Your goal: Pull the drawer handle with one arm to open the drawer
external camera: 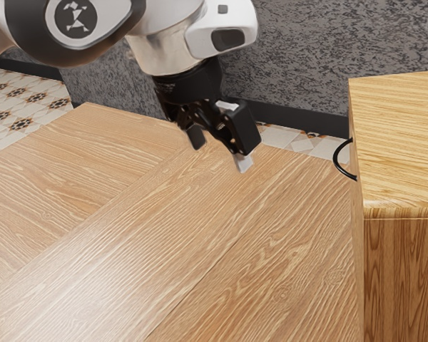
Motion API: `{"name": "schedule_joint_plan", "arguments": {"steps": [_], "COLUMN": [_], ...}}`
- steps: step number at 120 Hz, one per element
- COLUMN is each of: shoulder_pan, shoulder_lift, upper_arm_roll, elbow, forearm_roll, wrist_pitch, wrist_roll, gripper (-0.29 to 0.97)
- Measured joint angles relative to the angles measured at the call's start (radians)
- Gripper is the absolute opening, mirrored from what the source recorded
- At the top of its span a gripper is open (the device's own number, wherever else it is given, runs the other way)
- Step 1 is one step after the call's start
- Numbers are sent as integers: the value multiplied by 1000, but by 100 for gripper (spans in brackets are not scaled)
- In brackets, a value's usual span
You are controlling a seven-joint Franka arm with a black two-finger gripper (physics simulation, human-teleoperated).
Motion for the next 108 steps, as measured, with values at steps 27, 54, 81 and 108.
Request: {"name": "schedule_joint_plan", "arguments": {"steps": [27,54,81,108], "shoulder_pan": [116,173,45,51], "shoulder_lift": [-11,-9,3,6], "upper_arm_roll": [-72,-188,-200,-203], "elbow": [-15,-38,-66,-63], "forearm_roll": [83,100,94,92], "wrist_pitch": [-117,-66,-4,68], "wrist_roll": [352,756,1144,1461], "gripper": [66,66,66,66]}}
